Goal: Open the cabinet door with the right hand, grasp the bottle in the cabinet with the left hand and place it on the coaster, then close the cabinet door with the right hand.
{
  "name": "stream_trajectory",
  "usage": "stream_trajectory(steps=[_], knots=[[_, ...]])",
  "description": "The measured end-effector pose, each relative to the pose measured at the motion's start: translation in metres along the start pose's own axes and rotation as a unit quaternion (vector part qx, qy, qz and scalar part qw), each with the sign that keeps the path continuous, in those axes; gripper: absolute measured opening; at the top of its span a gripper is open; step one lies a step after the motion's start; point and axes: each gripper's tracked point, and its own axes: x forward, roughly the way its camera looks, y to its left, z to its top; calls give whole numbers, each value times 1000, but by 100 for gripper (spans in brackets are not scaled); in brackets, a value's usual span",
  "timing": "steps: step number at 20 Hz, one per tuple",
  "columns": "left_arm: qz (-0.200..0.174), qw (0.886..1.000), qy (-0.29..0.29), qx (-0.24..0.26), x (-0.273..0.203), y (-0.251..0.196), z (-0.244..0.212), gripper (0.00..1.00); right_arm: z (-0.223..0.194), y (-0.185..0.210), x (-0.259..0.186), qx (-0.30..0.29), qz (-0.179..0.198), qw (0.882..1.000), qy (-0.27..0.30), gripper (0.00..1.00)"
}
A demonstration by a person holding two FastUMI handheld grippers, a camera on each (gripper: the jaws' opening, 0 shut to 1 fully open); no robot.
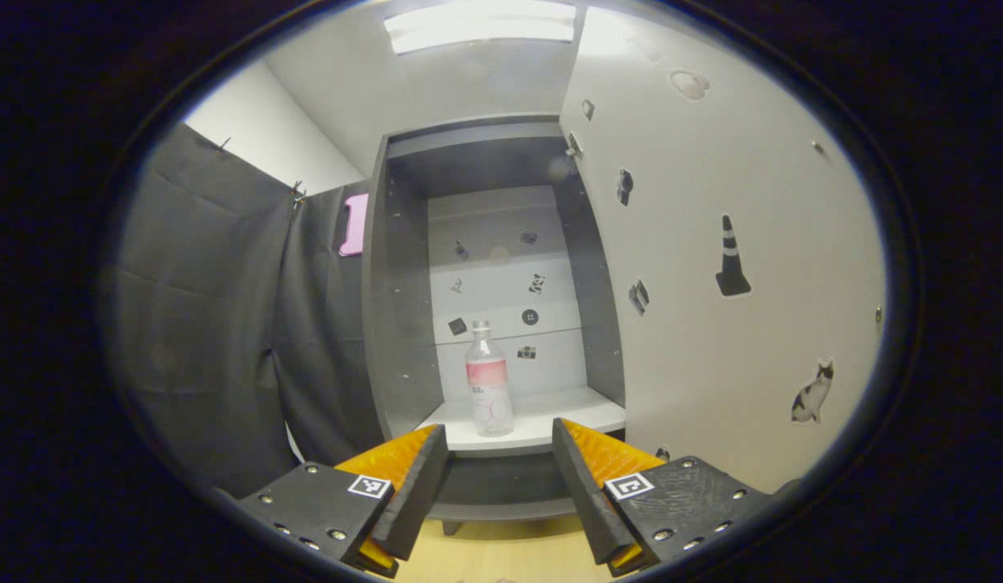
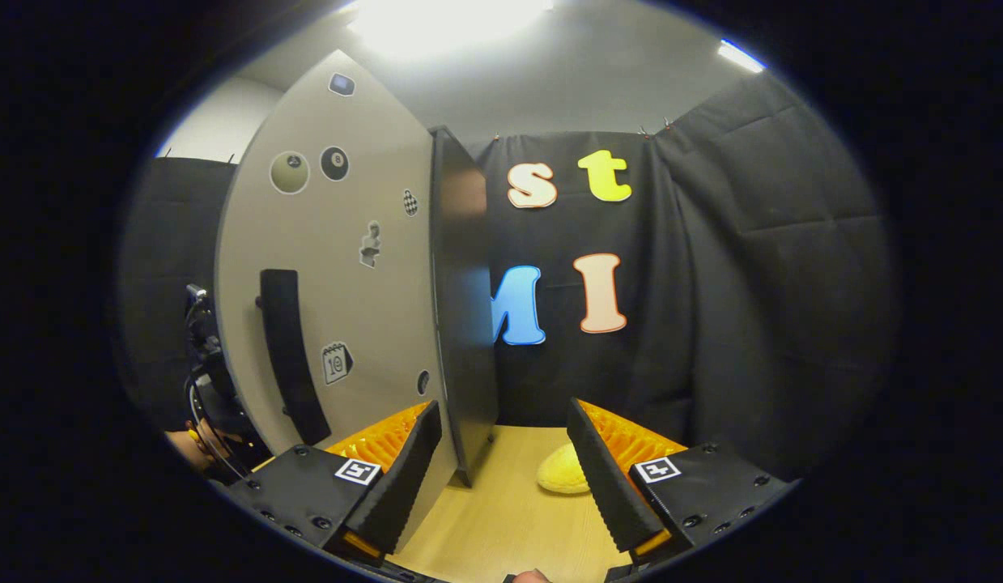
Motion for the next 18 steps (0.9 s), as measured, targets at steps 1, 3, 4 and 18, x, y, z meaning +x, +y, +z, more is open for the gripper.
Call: stream_trajectory(steps=[1,3,4,18], knots=[[-8,1000,2,-4,9,1,2,80,-6,-8,4,5,-19,1000,4,98],[-26,1000,6,-11,29,3,6,80,-16,-19,10,11,-51,999,10,98],[-34,999,5,-11,42,6,7,78,-22,-20,13,17,-64,998,14,98],[-105,993,30,-39,182,29,-34,80,-55,-36,15,97,-207,973,29,98]])
